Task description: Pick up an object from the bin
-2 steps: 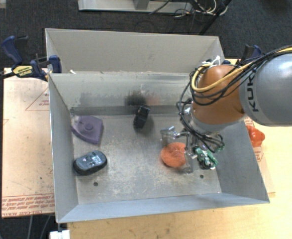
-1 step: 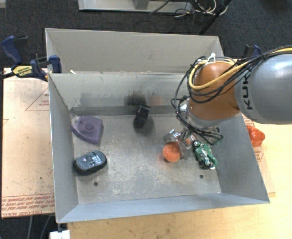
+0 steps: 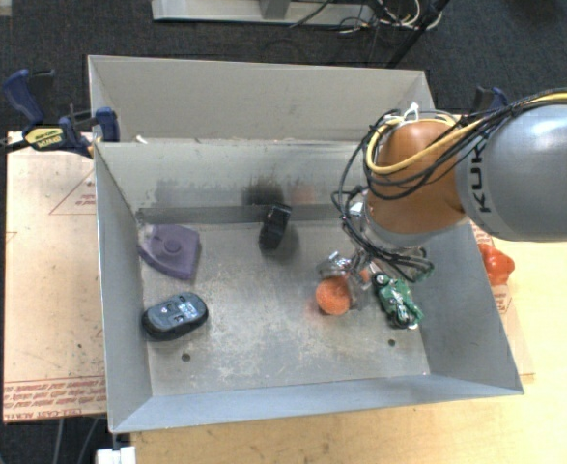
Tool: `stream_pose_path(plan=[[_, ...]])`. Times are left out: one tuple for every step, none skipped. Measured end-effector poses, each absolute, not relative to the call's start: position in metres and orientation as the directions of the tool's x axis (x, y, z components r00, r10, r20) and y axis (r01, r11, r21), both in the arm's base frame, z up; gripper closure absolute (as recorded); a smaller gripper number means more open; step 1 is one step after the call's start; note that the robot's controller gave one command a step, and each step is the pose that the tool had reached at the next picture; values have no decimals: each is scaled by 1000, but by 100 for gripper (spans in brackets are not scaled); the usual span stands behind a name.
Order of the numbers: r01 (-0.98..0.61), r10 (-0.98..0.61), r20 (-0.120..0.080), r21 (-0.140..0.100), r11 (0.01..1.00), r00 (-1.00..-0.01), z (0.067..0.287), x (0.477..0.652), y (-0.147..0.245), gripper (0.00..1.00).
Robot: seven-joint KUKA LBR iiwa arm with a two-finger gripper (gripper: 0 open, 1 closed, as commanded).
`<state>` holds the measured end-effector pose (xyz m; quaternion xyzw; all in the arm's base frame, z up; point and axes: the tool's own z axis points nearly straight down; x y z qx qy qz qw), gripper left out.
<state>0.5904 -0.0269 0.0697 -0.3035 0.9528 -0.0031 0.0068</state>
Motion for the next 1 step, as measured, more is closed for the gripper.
stream_pose_path(plan=[[-558,-558,-16,-11,830,-829,202,592,-27,100]])
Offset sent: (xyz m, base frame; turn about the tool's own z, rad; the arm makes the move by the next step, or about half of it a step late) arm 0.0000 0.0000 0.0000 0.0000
